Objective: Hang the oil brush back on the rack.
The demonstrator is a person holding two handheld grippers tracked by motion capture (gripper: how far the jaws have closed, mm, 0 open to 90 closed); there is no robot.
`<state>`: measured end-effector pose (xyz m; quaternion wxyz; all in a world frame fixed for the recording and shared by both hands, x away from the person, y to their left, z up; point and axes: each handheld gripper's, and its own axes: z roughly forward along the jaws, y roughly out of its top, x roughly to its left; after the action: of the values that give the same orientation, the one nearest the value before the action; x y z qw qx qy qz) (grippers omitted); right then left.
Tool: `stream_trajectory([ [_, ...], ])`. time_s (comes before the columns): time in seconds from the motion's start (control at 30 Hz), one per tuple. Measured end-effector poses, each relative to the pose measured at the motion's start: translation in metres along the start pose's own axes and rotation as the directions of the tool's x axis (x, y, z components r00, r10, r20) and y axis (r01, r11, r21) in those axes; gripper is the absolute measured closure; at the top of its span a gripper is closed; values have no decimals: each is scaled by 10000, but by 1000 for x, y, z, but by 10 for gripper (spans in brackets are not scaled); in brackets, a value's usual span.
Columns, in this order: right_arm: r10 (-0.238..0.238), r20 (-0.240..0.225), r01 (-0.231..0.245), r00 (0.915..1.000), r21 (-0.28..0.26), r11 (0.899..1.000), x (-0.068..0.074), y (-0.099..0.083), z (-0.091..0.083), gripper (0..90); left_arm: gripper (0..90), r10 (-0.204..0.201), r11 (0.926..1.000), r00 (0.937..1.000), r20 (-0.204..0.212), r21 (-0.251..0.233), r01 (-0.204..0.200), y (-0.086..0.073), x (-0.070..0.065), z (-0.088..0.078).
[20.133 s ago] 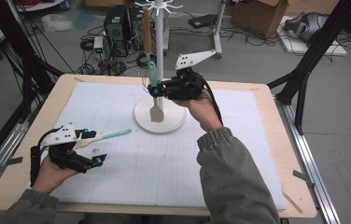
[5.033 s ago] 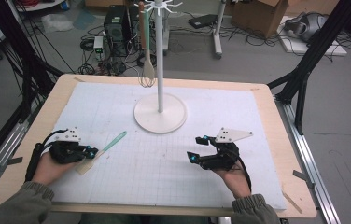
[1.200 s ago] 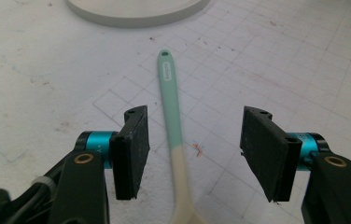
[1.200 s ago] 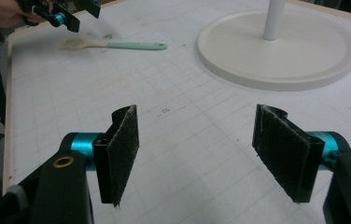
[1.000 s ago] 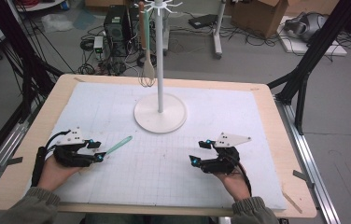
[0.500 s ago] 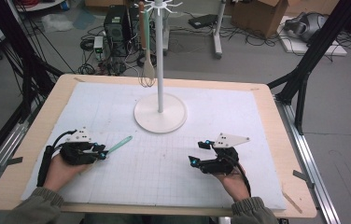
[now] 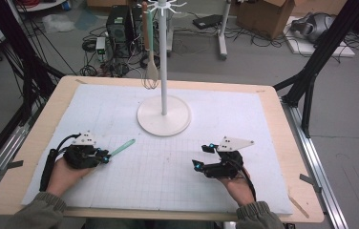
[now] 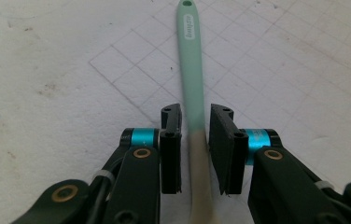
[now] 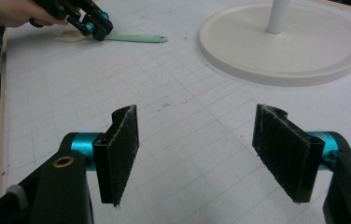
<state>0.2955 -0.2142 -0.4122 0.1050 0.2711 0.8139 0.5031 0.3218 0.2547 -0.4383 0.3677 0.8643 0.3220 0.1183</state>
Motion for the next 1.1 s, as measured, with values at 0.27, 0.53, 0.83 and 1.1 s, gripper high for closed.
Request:
stream_trajectory([
  [0.27,-1,13,1,10000,0,10000,0,0,0,309,758,192,9994,9992,-355,301,-181,4,-6,1],
  [0.53,48,-3,-48,10000,59,10000,0,-1,2,308,808,322,9984,9986,-414,468,-302,6,-9,2],
  [0.83,39,-66,-38,10000,160,9999,0,-3,5,308,816,316,9986,9987,-405,438,-298,6,-9,2],
  [1.1,36,-95,-34,9999,241,9997,0,-3,7,308,818,586,9976,9978,-305,389,-574,8,-11,-1],
])
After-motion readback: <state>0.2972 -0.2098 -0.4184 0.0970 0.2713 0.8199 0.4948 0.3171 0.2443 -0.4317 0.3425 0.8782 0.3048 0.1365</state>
